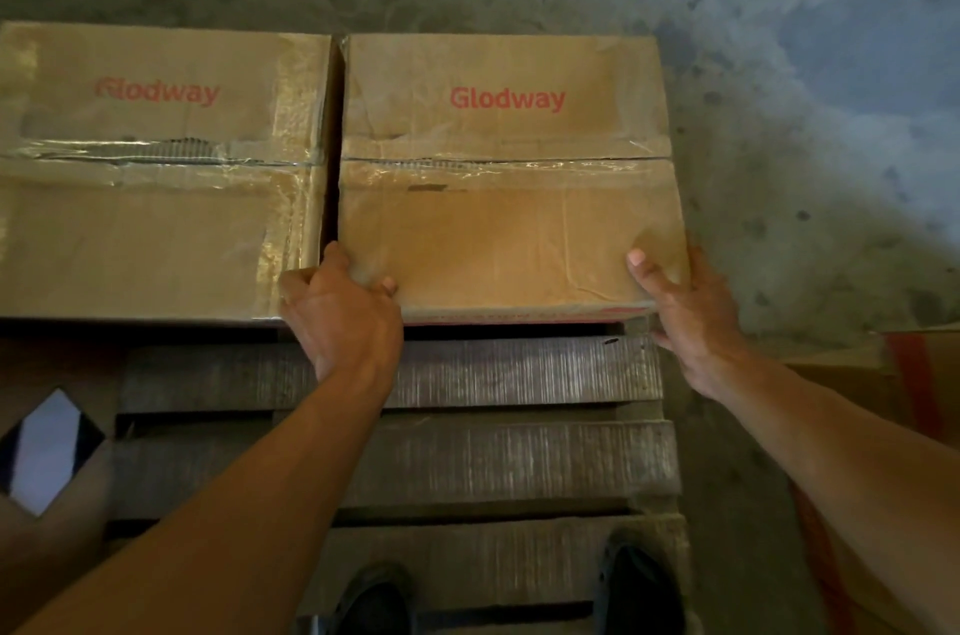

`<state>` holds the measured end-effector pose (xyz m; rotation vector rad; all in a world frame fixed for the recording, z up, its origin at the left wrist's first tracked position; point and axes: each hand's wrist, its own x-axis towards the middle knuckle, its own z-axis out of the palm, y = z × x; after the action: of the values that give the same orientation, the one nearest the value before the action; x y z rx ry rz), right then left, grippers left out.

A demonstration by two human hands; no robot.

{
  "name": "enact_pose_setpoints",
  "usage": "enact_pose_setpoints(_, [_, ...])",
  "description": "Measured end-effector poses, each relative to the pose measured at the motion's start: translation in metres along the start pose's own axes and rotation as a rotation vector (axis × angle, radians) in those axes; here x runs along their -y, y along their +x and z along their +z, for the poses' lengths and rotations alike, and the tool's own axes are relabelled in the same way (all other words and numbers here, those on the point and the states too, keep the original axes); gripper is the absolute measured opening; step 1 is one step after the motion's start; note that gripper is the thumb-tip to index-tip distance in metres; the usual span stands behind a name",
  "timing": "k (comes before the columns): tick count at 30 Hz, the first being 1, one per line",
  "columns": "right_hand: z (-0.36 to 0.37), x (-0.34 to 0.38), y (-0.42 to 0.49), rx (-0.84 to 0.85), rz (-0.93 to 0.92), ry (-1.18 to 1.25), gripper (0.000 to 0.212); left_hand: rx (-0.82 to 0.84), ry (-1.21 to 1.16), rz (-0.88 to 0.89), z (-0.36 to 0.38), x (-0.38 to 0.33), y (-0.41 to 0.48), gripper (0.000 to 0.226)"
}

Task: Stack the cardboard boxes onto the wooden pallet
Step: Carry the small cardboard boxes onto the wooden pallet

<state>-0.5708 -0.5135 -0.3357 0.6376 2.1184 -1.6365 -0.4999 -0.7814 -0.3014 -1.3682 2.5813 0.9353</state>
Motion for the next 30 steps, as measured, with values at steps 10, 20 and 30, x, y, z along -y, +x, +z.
enact_pose_setpoints(10, [0.010,0.000,-0.009,0.024,0.099,0.060,0.066,-0.001,-0.023,-0.060,-0.011,0.006,0.007,0.065])
enact_pose_setpoints(20, [0.011,0.017,-0.016,-0.026,-0.016,-0.308,0.068,0.018,0.143,0.239,-0.019,0.000,0.005,0.053])
enact_pose_setpoints(30, [-0.060,0.049,-0.087,-0.469,-0.098,-0.505,0.075,0.209,0.279,0.820,-0.059,-0.095,-0.025,0.057])
